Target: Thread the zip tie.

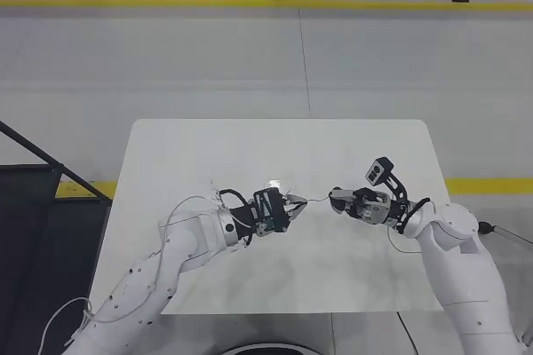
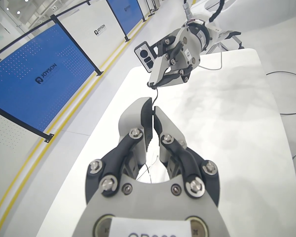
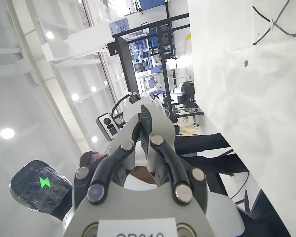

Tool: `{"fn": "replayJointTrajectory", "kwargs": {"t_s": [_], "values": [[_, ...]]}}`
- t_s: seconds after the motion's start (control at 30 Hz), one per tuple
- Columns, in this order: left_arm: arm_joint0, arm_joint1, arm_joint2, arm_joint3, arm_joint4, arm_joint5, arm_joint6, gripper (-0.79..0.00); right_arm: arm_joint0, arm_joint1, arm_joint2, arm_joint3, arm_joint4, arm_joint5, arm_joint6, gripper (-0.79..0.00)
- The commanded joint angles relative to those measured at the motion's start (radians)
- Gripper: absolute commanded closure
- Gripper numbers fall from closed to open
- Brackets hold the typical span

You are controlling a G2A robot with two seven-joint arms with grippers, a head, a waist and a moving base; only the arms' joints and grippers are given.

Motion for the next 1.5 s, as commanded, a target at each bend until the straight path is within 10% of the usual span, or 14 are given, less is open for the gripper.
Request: {"fn": "replayJointTrajectory", "kwargs": {"t_s": [0.0, 0.17, 0.3, 0.33, 0.67, 1.07, 1.47], "values": [[-0.002, 0.0, 0.0, 0.002, -0.001, 0.002, -0.001, 0.0, 0.002, 0.001, -0.002, 0.003, 0.0, -0.002, 0.002, 0.0], [-0.005, -0.002, 0.002, 0.006, -0.01, 0.008, -0.005, 0.0, 0.006, 0.004, -0.005, 0.009, 0.003, -0.011, 0.004, 0.0], [-0.006, -0.004, 0.002, 0.008, -0.024, 0.018, -0.009, -0.733, 0.006, 0.007, -0.006, 0.008, 0.002, -0.023, 0.003, 0.0], [-0.006, -0.004, 0.002, 0.009, -0.027, 0.019, -0.011, -0.785, 0.005, 0.008, -0.005, 0.007, 0.002, -0.027, 0.002, 0.0], [0.007, -0.004, -0.026, 0.009, -0.077, 0.039, -0.012, -0.785, -0.028, 0.014, 0.02, -0.033, 0.011, -0.112, -0.075, 0.0], [0.036, -0.007, -0.071, 0.064, -0.391, -0.014, -0.022, -0.785, -0.195, 0.016, 0.08, -0.226, -0.04, -0.441, -0.253, 0.0], [0.029, -0.009, -0.07, 0.084, -0.509, -0.045, -0.06, -0.785, -0.213, 0.018, 0.083, -0.251, -0.062, -0.449, -0.266, 0.0]]}}
